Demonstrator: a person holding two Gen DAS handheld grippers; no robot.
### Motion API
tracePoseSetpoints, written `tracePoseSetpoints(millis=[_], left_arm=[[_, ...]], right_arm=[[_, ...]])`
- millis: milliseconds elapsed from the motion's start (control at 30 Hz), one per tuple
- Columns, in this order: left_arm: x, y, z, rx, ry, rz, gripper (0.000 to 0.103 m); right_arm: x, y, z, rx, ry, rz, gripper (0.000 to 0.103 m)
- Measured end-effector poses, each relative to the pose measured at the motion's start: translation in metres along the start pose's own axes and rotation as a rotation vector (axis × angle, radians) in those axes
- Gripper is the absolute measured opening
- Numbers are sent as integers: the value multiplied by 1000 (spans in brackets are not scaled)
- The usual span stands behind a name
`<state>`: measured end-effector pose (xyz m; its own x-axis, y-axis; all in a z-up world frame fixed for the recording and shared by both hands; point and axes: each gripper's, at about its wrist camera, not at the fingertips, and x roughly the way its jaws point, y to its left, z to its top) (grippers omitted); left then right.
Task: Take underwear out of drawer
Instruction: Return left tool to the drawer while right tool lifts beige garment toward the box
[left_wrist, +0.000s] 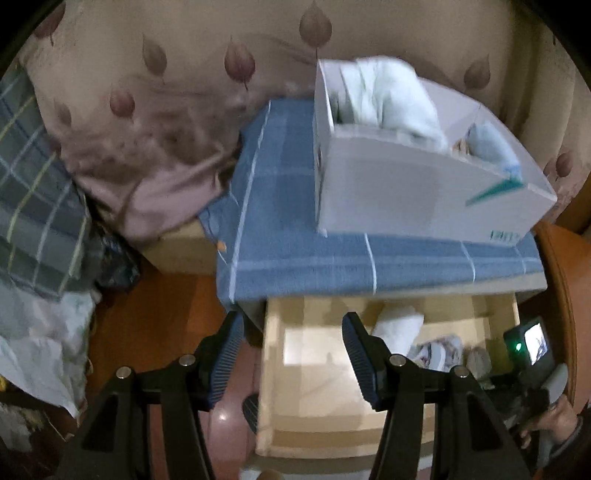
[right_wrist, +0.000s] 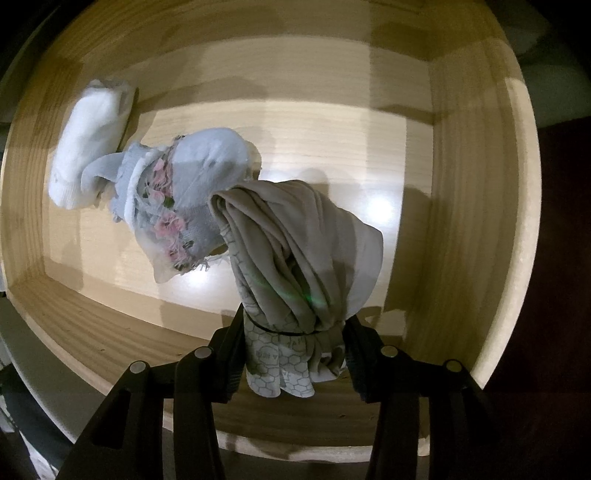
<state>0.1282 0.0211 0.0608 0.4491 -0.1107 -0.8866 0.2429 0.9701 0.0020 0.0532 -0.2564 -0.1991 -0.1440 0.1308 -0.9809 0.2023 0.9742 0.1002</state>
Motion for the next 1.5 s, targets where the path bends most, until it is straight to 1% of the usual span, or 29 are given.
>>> tracePoseSetpoints(millis=[67,167,267,367,467,533,633,700,733,800,900,967,1033,1167,1233,1367,1500], left_arm=[[7,-5,-11,-2,-1,-4,57],[18,-14,-26,-7,-8,16,57],[31,-24,-39,-24,13,14,57],[43,-29,-49,-42,37,-2,57],[51,-38,-59,-26,61,-11,57],[55,-42,-64,-15,63,-23,57],[59,-47,-71,4,66,-17,57],[62,-50,-74,4,83,-15,57],[63,-51,-75,4,94,-17,57],[60,-52,-73,3,87,-3,57],[56,-55,-75,10,59,44,57],[54,-58,-76,30,40,75,57],[48,-58,-78,32,-2,96,57],[43,-50,-79,-10,-34,84,57],[42,-45,-79,-29,-39,62,57],[40,-43,-79,-30,-48,64,57],[39,-45,-81,-23,-56,57,57]], right_arm=[[0,1,-1,0,-1,-2,43],[-1,2,-2,-2,-5,-9,43],[-3,3,-3,4,-12,-6,43],[-7,0,-3,16,-24,18,42],[-12,-6,-4,37,-43,60,42],[-16,-12,-4,45,-55,79,41],[-21,-13,-5,47,-73,76,41],[-25,-12,-6,44,-88,62,41],[-28,-12,-7,43,-101,51,41],[-35,-10,-9,38,-132,47,41],[-45,-1,-13,24,-179,34,41],[-56,3,-18,18,-231,19,41],[-66,5,-22,13,-281,16,41],[-90,7,-34,12,-394,-4,41],[-100,6,-42,9,-434,-9,41],[-119,7,-57,-1,-480,-10,41],[-146,5,-62,-4,-527,-2,41]])
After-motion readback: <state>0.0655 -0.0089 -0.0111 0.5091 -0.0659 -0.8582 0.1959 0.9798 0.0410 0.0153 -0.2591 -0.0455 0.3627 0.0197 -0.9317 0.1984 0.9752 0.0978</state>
